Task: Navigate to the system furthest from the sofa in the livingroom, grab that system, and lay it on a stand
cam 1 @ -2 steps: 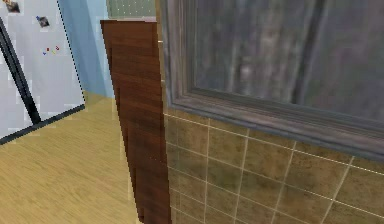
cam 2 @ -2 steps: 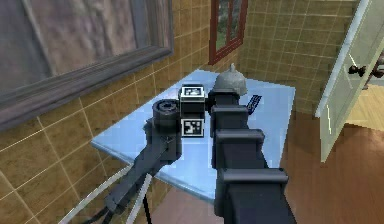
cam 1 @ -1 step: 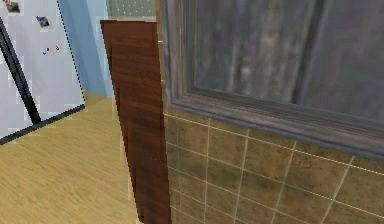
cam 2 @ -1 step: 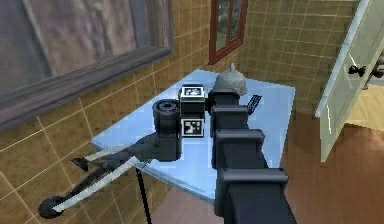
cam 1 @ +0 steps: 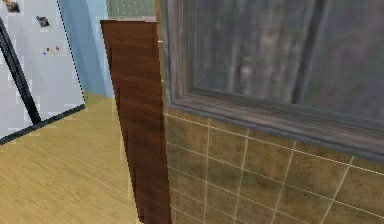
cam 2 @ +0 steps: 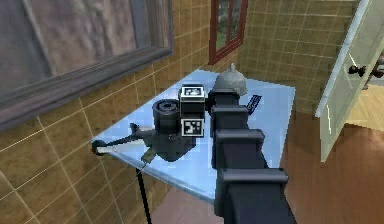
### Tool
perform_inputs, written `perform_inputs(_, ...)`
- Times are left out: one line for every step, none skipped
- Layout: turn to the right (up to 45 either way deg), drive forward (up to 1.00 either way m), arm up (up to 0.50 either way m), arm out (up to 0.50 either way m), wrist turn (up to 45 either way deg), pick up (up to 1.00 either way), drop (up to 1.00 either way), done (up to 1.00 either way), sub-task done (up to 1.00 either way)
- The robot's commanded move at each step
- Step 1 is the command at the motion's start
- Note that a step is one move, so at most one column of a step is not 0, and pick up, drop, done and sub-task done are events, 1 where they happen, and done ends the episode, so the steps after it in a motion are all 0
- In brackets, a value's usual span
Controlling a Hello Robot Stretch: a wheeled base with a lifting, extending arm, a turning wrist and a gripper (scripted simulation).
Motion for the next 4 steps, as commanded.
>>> perform_inputs(0.0,0.00,-0.14,0.00,0.0,0.00,0.00,0.00,0.00)
perform_inputs(0.0,0.00,0.00,0.00,0.0,1.00,0.00,0.00,0.00)
perform_inputs(0.0,0.00,0.10,0.00,0.0,0.00,0.00,0.00,0.00)
perform_inputs(0.0,0.00,0.04,0.00,0.0,0.00,0.00,0.00,0.00)
